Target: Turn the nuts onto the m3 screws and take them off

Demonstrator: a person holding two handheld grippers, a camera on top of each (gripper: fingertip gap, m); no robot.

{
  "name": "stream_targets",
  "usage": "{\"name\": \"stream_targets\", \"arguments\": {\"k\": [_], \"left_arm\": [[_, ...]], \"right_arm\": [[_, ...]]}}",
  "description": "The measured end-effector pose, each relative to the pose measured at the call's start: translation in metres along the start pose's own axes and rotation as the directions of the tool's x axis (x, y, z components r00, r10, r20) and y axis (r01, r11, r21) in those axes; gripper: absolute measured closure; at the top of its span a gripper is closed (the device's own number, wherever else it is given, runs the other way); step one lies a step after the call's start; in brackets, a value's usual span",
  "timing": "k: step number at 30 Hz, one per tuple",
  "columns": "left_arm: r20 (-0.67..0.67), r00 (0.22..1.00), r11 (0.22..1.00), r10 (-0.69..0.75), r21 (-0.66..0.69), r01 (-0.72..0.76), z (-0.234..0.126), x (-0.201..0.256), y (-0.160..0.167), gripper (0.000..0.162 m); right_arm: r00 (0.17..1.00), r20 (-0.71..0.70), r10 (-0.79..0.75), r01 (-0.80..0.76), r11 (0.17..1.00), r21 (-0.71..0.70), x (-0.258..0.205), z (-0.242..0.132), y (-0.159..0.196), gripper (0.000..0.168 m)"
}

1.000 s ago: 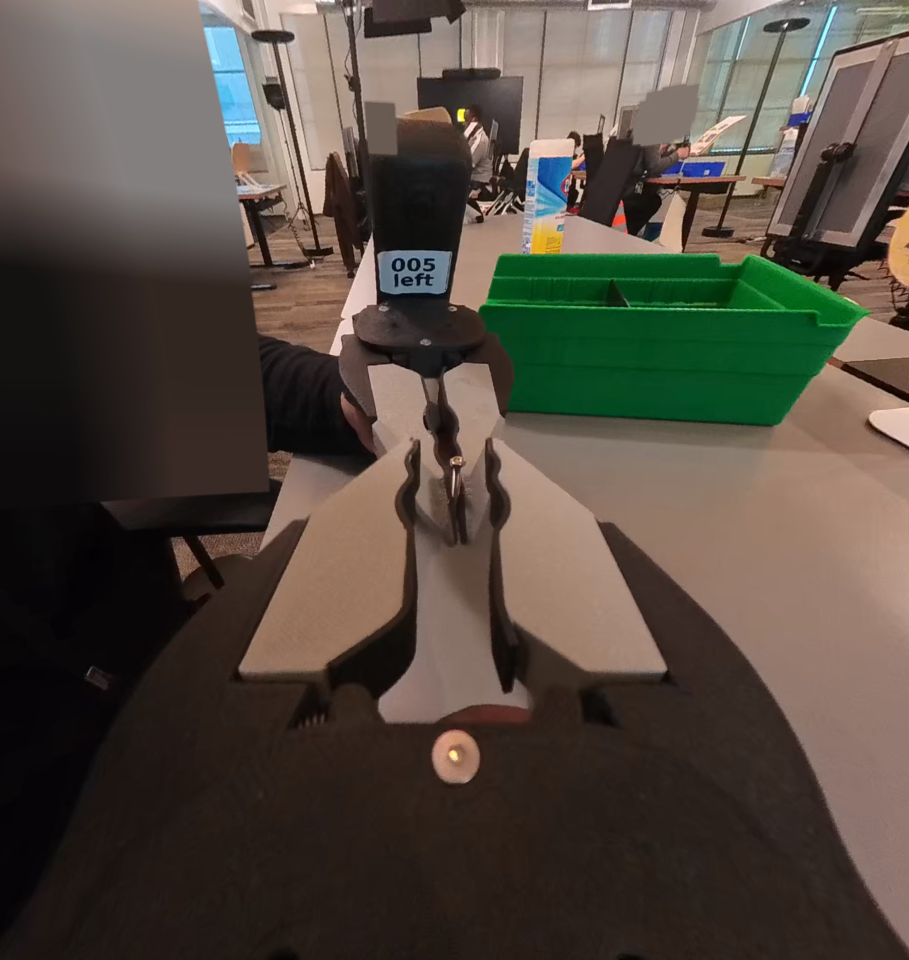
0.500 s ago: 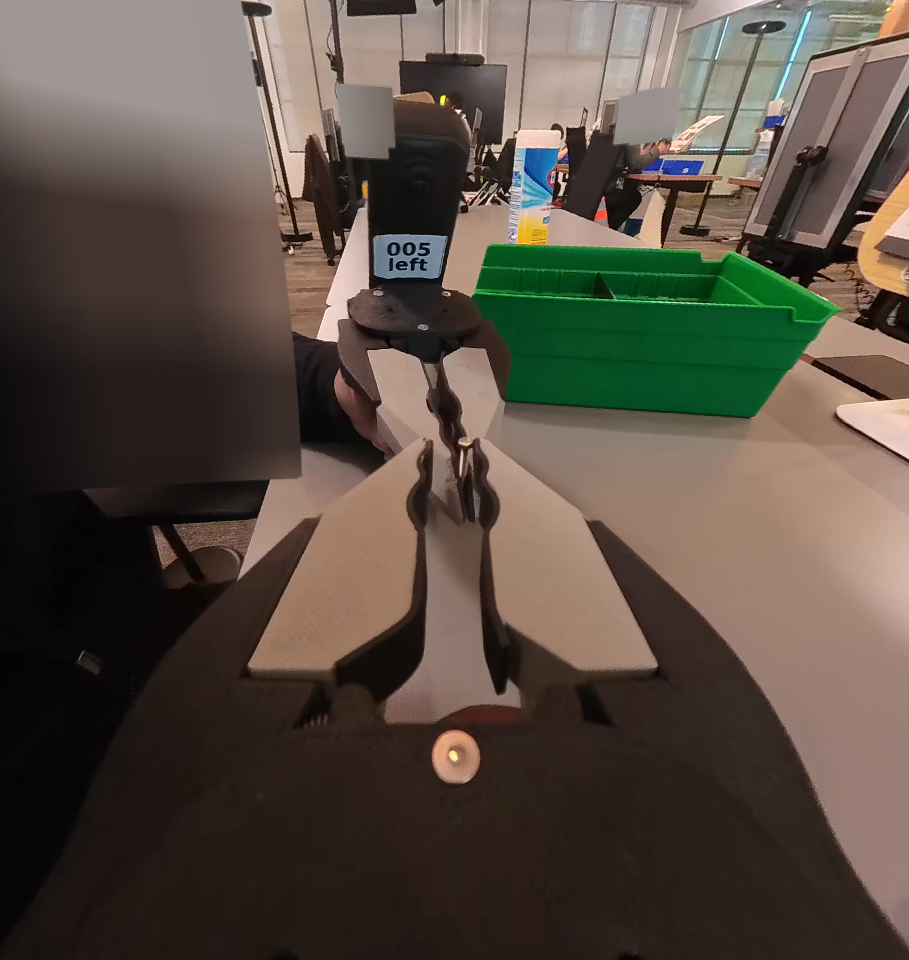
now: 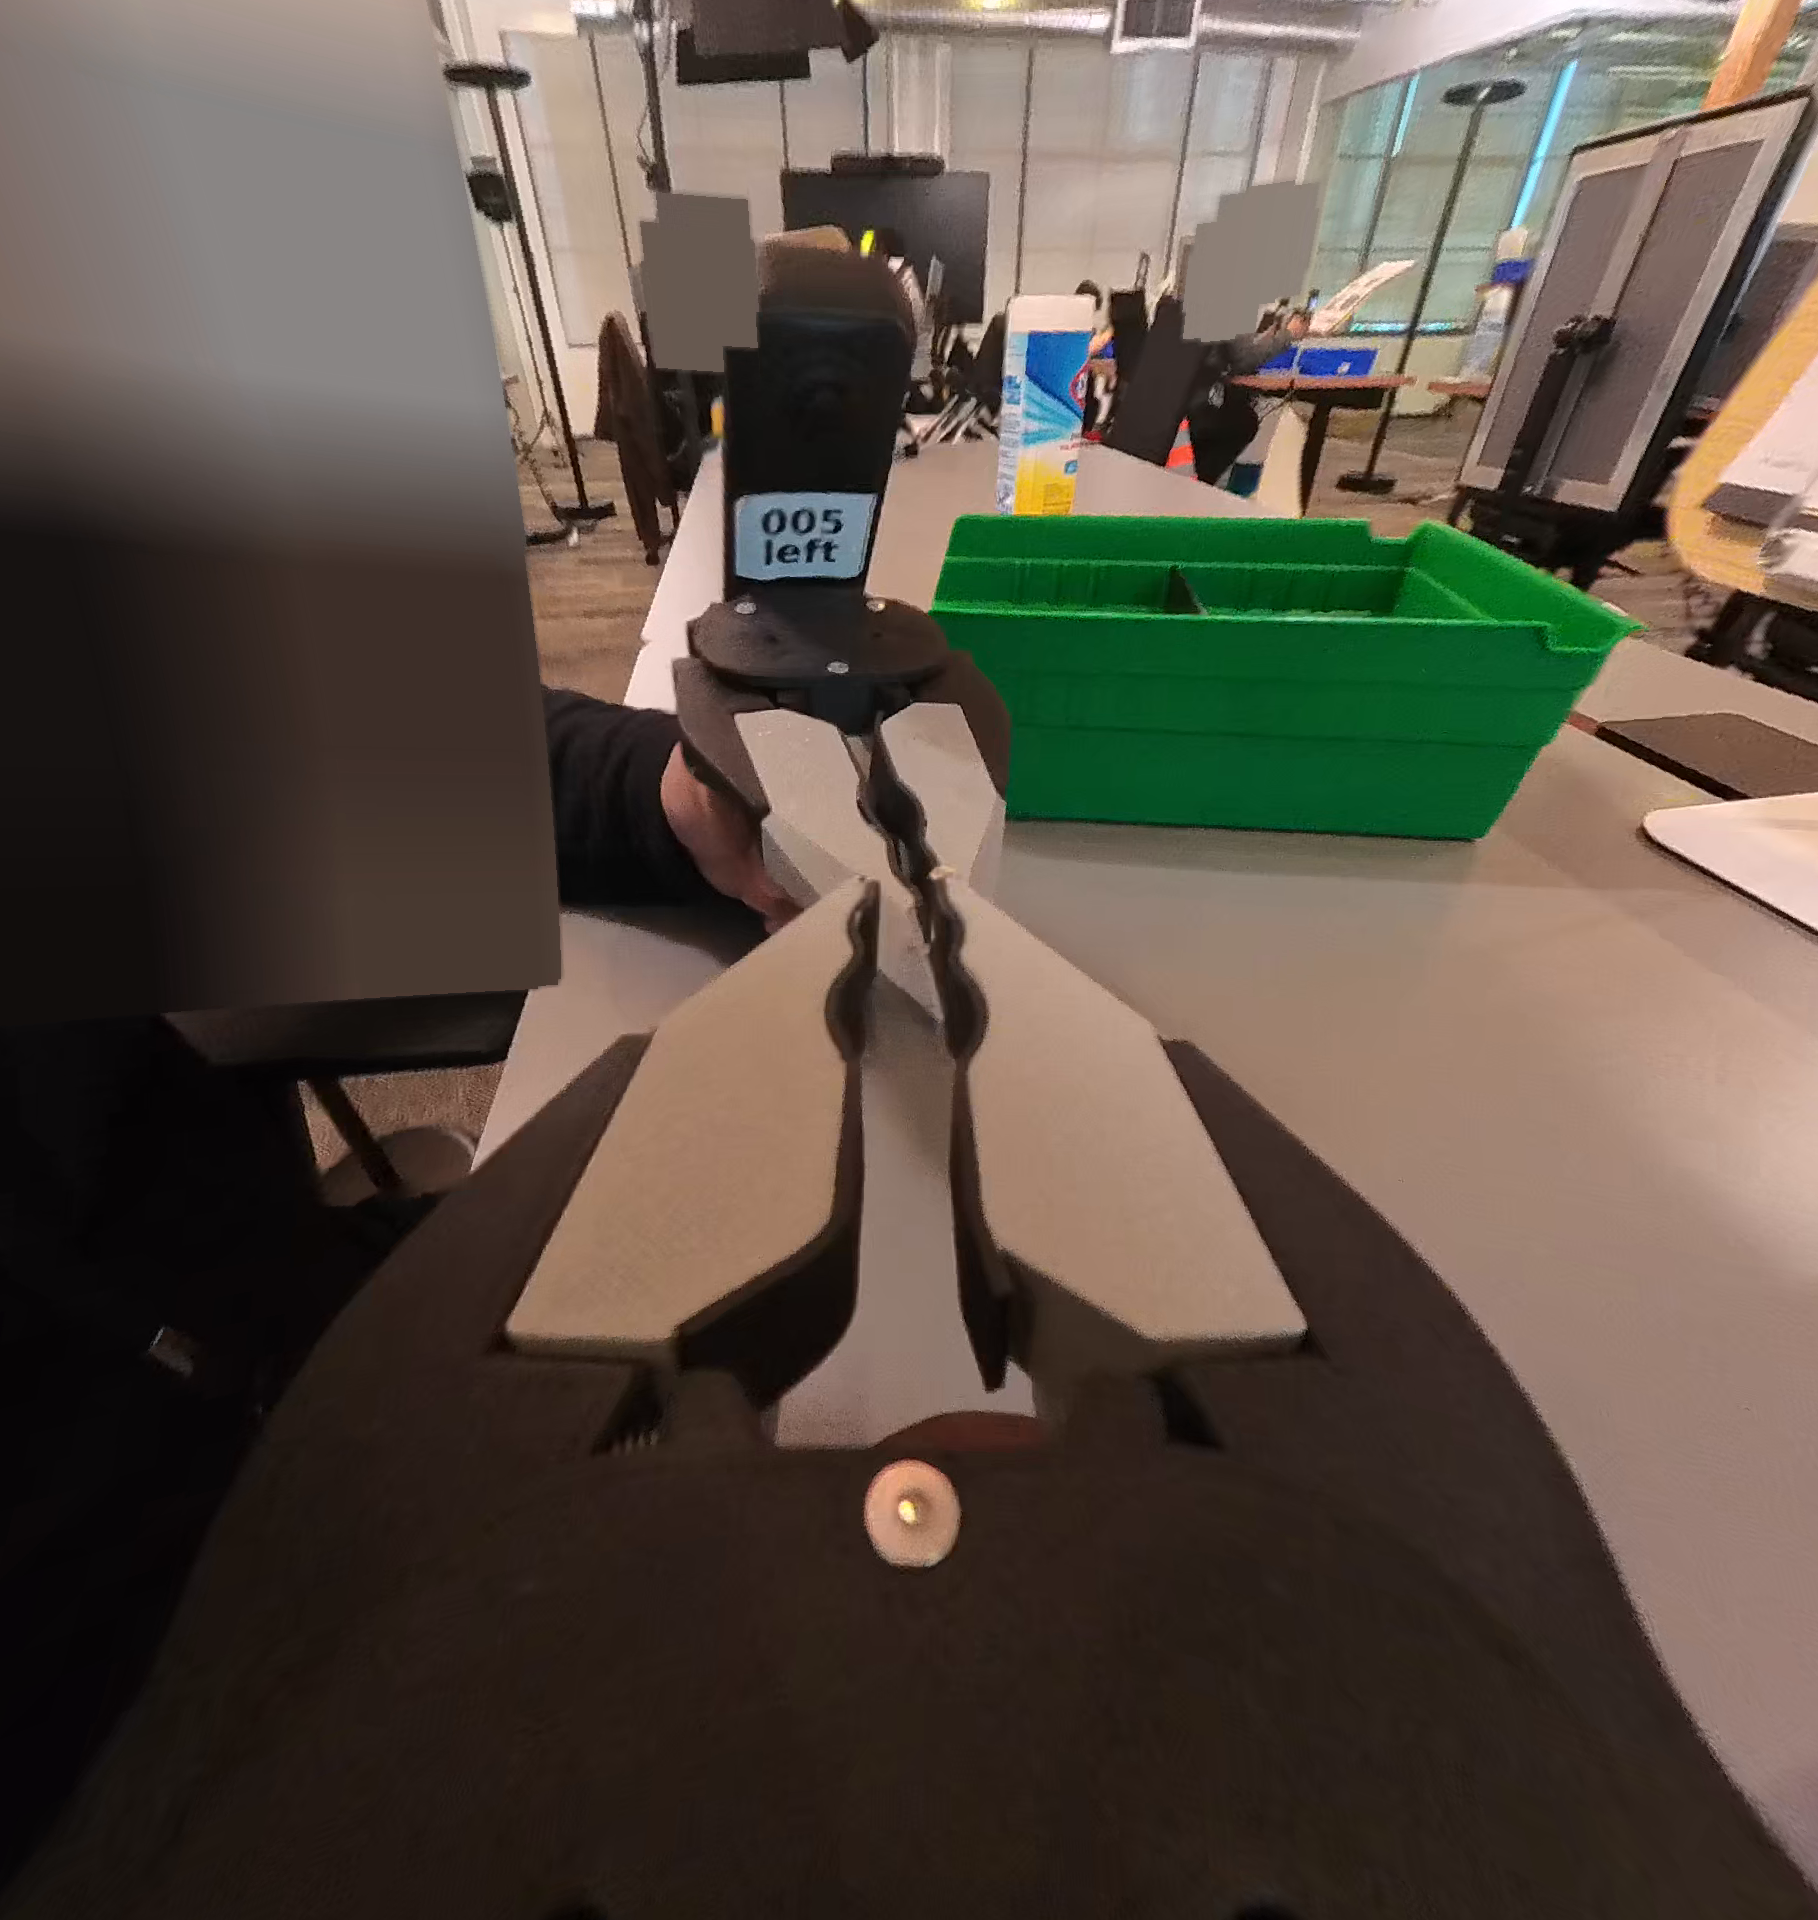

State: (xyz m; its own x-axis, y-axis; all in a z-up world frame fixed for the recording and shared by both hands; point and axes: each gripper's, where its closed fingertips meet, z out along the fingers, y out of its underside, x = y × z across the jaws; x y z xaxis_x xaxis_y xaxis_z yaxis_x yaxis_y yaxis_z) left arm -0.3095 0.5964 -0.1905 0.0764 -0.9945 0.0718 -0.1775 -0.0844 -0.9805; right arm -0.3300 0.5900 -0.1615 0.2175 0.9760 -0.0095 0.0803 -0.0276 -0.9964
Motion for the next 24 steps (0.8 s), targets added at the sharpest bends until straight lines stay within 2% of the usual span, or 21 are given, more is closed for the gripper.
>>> {"name": "stream_targets", "arguments": {"k": [3,9,11,12,13,16,19,21,24], "left_arm": [[-0.008,1.000,1.000,-0.003,-0.004,0.003,0.001,0.001,0.001,0.162],[0.020,1.000,1.000,0.003,-0.009,-0.003,0.001,-0.004,0.002,0.162],[0.033,0.999,1.000,-0.013,-0.002,0.013,-0.001,-0.007,0.001,0.162],[0.040,0.999,1.000,-0.019,-0.005,0.019,-0.001,-0.009,0.002,0.162],[0.038,0.999,1.000,-0.025,-0.015,0.026,-0.001,-0.010,0.003,0.162],[0.027,0.999,1.000,-0.022,-0.010,0.022,-0.001,-0.008,0.002,0.162],[0.017,1.000,1.000,-0.016,-0.016,0.016,0.001,-0.004,0.003,0.162],[0.019,1.000,1.000,-0.012,-0.018,0.013,0.001,-0.004,0.003,0.162],[0.035,0.999,1.000,-0.002,-0.019,0.002,0.001,-0.006,0.003,0.162]], "right_arm": [[0.999,-0.040,0.018,-0.018,1.000,0.006,0.009,0.001,-0.002,0.149],[1.000,0.002,-0.001,0.001,0.998,-0.065,-0.001,0.018,0.008,0.142],[0.999,-0.033,-0.036,0.034,0.997,-0.062,0.003,0.011,0.007,0.147],[0.999,-0.019,-0.037,0.036,0.998,-0.046,0.001,0.006,0.005,0.161],[1.000,-0.003,-0.021,0.021,1.000,-0.011,-0.001,0.003,0.001,0.167],[0.998,-0.048,0.029,-0.030,0.999,-0.016,0.011,0.004,0.002,0.145],[0.999,-0.021,0.037,-0.037,0.999,-0.027,0.008,0.015,0.002,0.142],[1.000,0.003,0.029,-0.029,0.999,-0.042,0.003,0.020,0.004,0.146],[0.999,-0.003,0.032,-0.032,0.998,-0.046,0.003,0.018,0.005,0.146]]}}
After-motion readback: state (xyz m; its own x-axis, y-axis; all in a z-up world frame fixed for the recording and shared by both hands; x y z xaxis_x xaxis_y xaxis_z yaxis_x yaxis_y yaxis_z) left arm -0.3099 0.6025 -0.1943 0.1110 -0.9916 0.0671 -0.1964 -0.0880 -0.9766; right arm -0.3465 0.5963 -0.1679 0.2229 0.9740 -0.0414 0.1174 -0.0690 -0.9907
